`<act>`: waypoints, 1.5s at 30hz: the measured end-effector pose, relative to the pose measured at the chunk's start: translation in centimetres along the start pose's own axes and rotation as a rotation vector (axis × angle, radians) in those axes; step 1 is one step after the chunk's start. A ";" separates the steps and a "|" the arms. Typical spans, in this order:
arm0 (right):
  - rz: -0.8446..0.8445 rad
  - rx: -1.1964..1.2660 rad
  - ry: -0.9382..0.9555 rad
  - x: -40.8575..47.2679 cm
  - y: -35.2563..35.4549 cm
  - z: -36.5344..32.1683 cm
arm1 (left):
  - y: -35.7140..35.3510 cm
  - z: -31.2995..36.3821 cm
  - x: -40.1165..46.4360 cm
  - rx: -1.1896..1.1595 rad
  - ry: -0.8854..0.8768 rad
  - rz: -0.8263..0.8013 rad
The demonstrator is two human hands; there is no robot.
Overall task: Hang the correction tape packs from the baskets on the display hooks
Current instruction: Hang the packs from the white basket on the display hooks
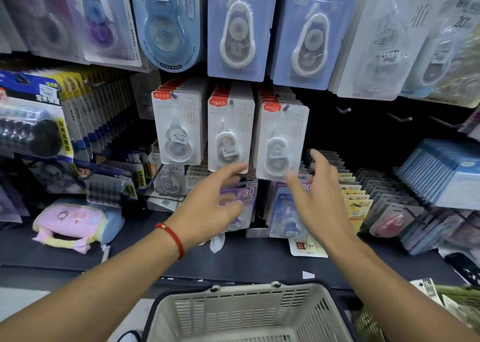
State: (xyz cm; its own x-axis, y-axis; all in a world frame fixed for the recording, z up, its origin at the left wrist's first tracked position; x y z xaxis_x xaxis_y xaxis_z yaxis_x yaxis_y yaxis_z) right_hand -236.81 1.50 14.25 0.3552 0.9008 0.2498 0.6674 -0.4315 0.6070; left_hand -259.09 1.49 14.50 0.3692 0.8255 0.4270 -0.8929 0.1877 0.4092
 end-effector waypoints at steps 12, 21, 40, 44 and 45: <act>-0.092 -0.616 0.431 3.2 -4.5 -2.0 | 0.8 -2.6 1.0 0.665 -0.231 -0.078; -0.119 -0.552 0.341 0.7 -2.1 3.7 | -0.2 -3.9 -2.2 0.706 -0.021 -0.248; -0.409 -0.187 -0.678 -15.1 -0.9 28.5 | -6.9 -14.3 -27.3 0.668 0.953 -0.059; -0.321 0.045 -0.867 -17.2 -1.9 29.5 | -4.5 -14.1 -25.6 0.713 0.768 0.013; -0.307 0.128 -0.901 -17.6 -2.6 29.4 | -4.9 -13.2 -25.0 0.754 0.710 0.006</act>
State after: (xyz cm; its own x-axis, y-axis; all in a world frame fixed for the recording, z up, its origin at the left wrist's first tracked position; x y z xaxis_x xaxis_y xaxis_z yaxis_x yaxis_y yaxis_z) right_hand -225.57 -14.67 -13.91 0.4873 0.6228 -0.6122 0.8625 -0.2333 0.4491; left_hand -267.38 -13.04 -8.86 -0.0899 0.9950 -0.0433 -0.4103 0.0026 0.9120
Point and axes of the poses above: each hand's wrist, its own x-axis towards the middle knuckle, its own y-axis out of the back of the hand, z = x × y, the point moved 3 cm from there along x, towards the middle knuckle, and after that the axes turned 12 degrees about -y, right-handed, at the moved point
